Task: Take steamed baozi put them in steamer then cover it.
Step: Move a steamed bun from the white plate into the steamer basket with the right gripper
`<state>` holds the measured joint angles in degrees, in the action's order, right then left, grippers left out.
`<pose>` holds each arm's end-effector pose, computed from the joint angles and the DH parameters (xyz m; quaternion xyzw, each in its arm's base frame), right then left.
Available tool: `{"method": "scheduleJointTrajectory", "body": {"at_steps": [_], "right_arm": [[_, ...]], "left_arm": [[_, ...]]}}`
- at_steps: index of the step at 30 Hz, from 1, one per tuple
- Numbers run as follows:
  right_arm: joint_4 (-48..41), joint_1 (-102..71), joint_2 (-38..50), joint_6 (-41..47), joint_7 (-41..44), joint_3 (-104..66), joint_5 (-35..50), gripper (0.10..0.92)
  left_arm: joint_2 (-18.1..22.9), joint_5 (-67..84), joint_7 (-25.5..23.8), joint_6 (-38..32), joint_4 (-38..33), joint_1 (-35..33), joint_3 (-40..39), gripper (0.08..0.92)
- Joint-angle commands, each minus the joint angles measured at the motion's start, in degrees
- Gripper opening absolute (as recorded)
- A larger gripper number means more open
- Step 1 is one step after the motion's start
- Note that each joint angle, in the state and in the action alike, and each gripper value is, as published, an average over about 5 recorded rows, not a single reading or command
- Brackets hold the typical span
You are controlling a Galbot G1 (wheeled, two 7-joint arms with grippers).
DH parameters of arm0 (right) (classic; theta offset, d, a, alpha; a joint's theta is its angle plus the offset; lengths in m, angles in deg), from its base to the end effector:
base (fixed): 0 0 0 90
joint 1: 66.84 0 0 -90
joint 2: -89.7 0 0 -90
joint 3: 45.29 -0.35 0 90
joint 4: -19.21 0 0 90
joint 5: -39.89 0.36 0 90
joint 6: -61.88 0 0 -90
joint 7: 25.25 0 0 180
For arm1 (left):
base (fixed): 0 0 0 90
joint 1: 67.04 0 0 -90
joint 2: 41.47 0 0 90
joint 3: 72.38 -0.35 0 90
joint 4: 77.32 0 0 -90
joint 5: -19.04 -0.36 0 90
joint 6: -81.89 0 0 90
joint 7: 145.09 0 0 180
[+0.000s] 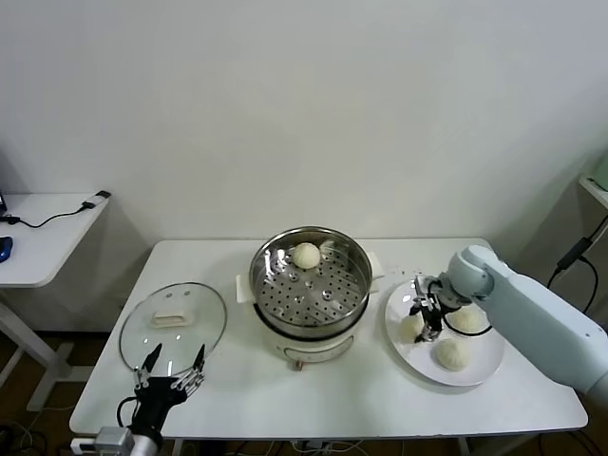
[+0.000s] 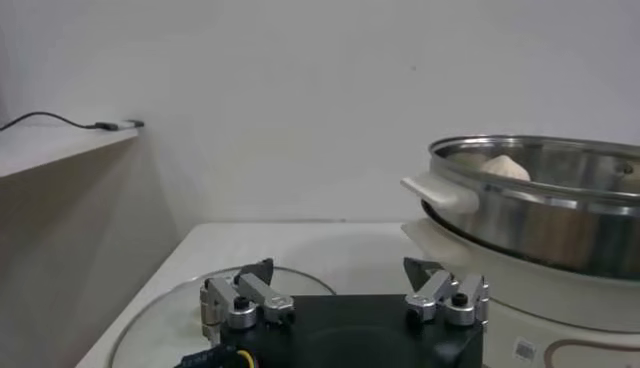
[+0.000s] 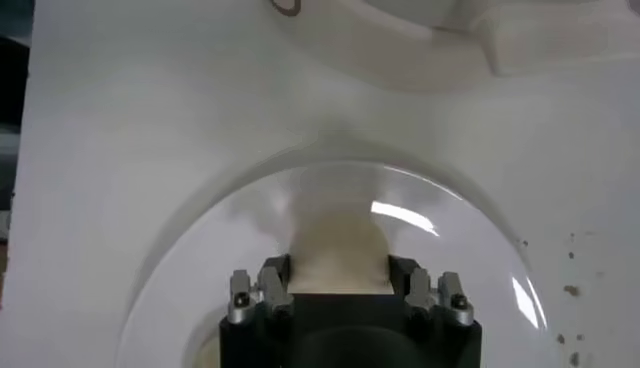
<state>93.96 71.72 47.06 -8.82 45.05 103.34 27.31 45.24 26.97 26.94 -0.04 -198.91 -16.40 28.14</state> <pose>0.5090 -0.1262 -0.2082 0.5041 -0.5715 0.4885 0.4250 0.1329 0.0652 -0.3133 -0.0062 -0.9914 0.0059 0.1305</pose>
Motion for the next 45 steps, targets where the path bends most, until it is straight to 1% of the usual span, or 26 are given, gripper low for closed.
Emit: {"method": "scheduleJointTrajectory", "body": {"at_steps": [1, 4, 7, 9, 12, 19, 25, 31, 45], "right_arm": [[2.79, 15.18, 5.05, 1.63, 2.04, 8.63, 8.87, 0.647], [2.86, 27.95, 5.79, 2.75, 3.86, 18.13, 15.02, 0.650], [1.77, 40.06, 3.89, 3.74, 5.28, 27.08, 20.21, 0.651], [-0.76, 46.55, -3.34, 6.20, 5.90, 31.76, 25.01, 0.651], [-5.32, 50.53, -15.95, 9.64, 6.11, 35.43, 30.15, 0.651], [-13.21, 45.59, -31.05, 11.07, 4.94, 34.72, 30.62, 0.653], [-18.49, 41.32, -38.46, 11.47, 4.51, 34.53, 29.14, 0.653], [-21.76, 37.59, -41.96, 11.59, 4.12, 34.92, 26.83, 0.653], [-25.94, 32.48, -46.03, 11.75, 2.61, 34.35, 23.65, 0.653]], "left_arm": [[-0.13, -0.04, 0.06, 0.09, -0.42, 0.14, 0.02, 0.823], [-0.22, -0.02, 0.17, 0.25, -0.89, 0.33, 0.18, 0.823], [-0.24, -0.06, 0.34, 0.30, -1.25, 0.66, 0.26, 0.823], [-0.13, 0.07, 0.55, 0.18, -1.63, 1.02, 0.45, 0.823], [0.08, 0.33, 0.74, 0.07, -2.10, 1.26, 0.81, 0.823], [0.77, 0.38, 1.03, -0.25, -3.51, 0.11, 1.05, 0.823], [0.90, 0.81, 1.12, -0.23, -3.97, 0.37, 1.00, 0.823], [0.86, 1.57, 1.10, -0.16, -3.67, 1.03, 1.05, 0.823], [0.71, 2.62, 1.03, 0.01, -2.53, 2.46, 0.93, 0.823]]}}
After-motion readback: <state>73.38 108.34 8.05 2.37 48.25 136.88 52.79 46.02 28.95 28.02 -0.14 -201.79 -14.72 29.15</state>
